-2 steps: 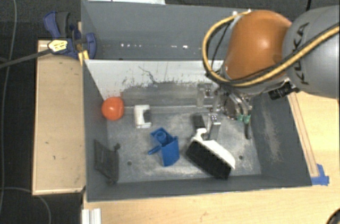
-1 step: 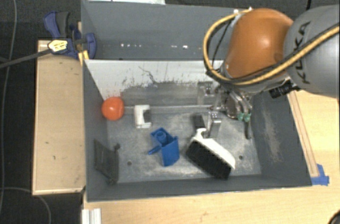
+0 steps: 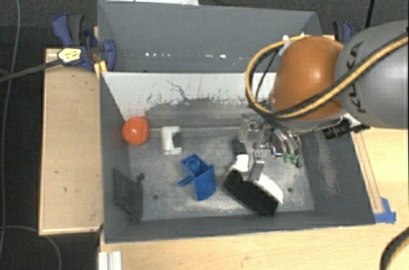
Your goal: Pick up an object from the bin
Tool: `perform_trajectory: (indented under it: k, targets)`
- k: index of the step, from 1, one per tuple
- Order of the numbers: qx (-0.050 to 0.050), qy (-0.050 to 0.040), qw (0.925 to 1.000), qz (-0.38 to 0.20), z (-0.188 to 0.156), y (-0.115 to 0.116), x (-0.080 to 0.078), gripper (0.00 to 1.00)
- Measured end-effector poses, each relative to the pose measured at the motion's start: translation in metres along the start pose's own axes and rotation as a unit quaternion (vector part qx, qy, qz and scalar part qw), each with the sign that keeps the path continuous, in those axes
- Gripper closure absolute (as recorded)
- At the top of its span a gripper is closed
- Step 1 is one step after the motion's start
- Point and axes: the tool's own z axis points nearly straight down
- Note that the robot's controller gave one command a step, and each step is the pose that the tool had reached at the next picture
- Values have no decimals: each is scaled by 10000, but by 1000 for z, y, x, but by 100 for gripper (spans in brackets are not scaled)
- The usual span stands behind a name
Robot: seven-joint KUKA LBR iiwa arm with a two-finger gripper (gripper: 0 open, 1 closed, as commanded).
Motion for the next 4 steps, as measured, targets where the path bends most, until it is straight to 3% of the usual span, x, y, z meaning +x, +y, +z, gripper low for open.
perform_trajectory:
  k: [1, 2, 3, 4]
  targets:
    - [3, 9, 9997, -241, 48, -8, 11, 0]
    - [0, 20, 9976, -696, 68, -29, 10, 0]
    - [-13, -8, 9994, -345, 94, -34, 15, 100]
    - [-13, -8, 9994, -342, 94, -34, 15, 100]
